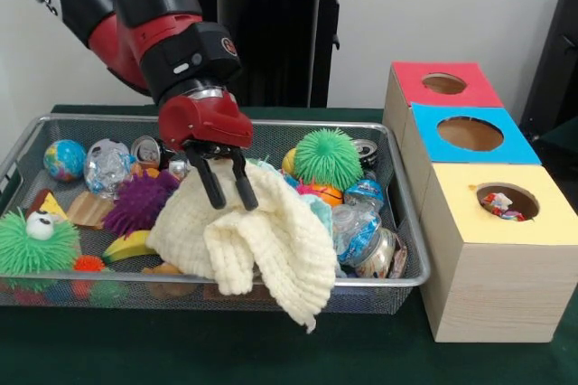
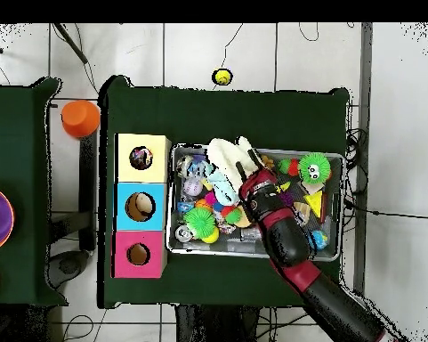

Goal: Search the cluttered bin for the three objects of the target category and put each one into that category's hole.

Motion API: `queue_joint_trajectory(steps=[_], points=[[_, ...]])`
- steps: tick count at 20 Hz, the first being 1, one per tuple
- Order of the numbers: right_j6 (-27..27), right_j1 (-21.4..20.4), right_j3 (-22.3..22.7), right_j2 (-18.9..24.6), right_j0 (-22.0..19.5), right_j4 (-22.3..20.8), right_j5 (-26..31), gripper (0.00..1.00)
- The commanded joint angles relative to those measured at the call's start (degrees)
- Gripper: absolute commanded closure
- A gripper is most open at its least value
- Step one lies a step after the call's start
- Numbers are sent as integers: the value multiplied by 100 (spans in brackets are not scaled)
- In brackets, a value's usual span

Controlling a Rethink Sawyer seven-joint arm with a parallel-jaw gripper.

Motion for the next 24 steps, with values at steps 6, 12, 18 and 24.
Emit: queue_joint_trajectory(steps=[6, 12, 18, 24], points=[[183, 1028, -1503, 36, -419, -226, 956, 0], [-23, 923, -1758, -264, -316, -516, 1004, 0], [-110, 892, -2052, -490, -278, -669, 1220, 0], [-248, 340, -2358, -1332, 180, -802, 1167, 0]])
